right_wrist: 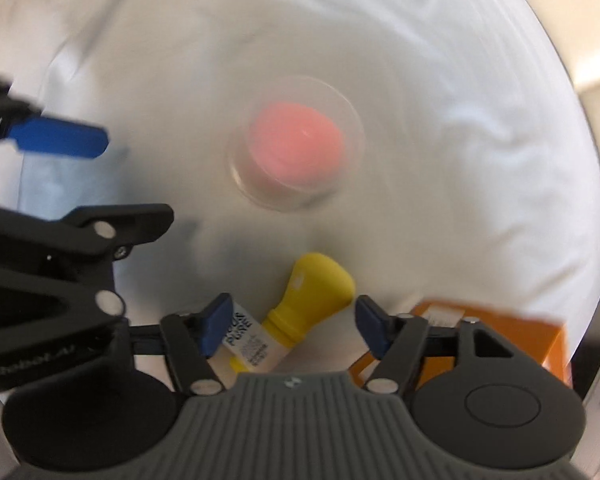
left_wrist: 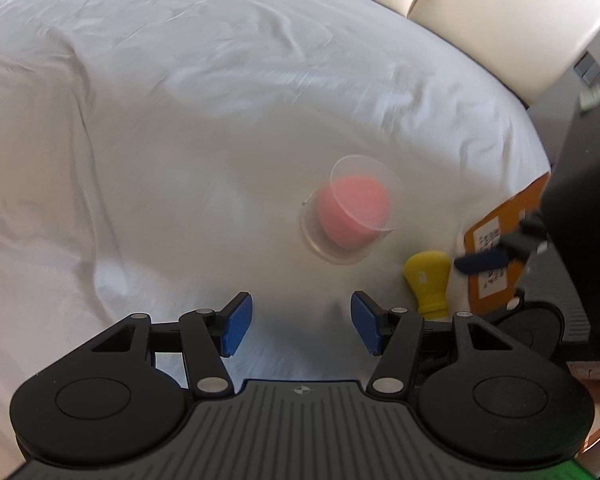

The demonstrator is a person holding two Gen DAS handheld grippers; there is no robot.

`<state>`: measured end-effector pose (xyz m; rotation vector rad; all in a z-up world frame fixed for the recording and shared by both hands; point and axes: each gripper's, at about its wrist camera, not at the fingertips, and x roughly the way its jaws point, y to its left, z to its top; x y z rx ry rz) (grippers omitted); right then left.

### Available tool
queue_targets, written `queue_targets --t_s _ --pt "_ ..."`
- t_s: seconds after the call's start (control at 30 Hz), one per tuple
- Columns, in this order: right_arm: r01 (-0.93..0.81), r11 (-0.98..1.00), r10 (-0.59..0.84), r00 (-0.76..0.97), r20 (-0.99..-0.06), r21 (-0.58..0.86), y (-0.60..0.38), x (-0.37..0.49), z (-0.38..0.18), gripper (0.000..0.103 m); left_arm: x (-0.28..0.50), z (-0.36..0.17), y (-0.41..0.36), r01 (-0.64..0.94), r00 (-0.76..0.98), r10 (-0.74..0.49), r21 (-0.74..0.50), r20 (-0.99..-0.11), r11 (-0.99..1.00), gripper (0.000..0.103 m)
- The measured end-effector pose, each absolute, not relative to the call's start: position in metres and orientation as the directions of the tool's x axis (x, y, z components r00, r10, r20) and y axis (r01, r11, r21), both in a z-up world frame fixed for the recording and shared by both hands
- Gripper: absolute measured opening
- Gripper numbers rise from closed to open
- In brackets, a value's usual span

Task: Organize rigid objects
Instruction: 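Grasp the yellow bulb-topped bottle with the right gripper and lift it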

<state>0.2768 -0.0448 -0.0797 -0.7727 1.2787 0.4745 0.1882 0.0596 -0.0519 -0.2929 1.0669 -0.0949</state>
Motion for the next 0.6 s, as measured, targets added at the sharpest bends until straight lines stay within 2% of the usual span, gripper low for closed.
queue_targets --t_s 0.03,0.07,0.1,0.17,0.4,0.6 --pt "-0.679 0.700 -0.084 0.229 -0.970 -0.221 -0.048 0.279 -0.079 0.067 0.189 -0.052 0.060 -0.064 0.487 -0.229 -0.296 -0.843 0.953 0.067" --pt "-0.658 0.729 -0.068 0.209 -0.976 -0.192 -0.051 0.281 -0.079 0.061 0.188 -0.051 0.059 -0.062 0.493 -0.243 -0.312 -0.836 0.948 0.067" --pt "-0.636 0.754 -0.056 0.187 -0.981 -0.164 -0.055 0.282 -0.079 0.047 0.189 -0.050 0.059 -0.060 0.497 -0.252 -0.323 -0.830 0.944 0.067" --pt "-0.587 0.798 -0.048 0.164 -0.985 -0.137 -0.069 0.275 -0.081 0.032 0.189 -0.049 0.058 -0.054 0.511 -0.257 -0.329 -0.821 0.943 0.067" --pt "-0.557 0.820 0.037 0.283 -0.958 -0.133 -0.086 0.242 -0.051 0.020 0.189 -0.040 0.051 -0.026 0.598 -0.260 -0.343 -0.758 0.939 0.071" --pt "-0.487 0.870 0.160 0.423 -0.892 -0.075 -0.118 0.206 0.001 0.020 0.188 -0.030 0.040 0.012 0.682 -0.216 -0.284 -0.698 0.959 0.082"
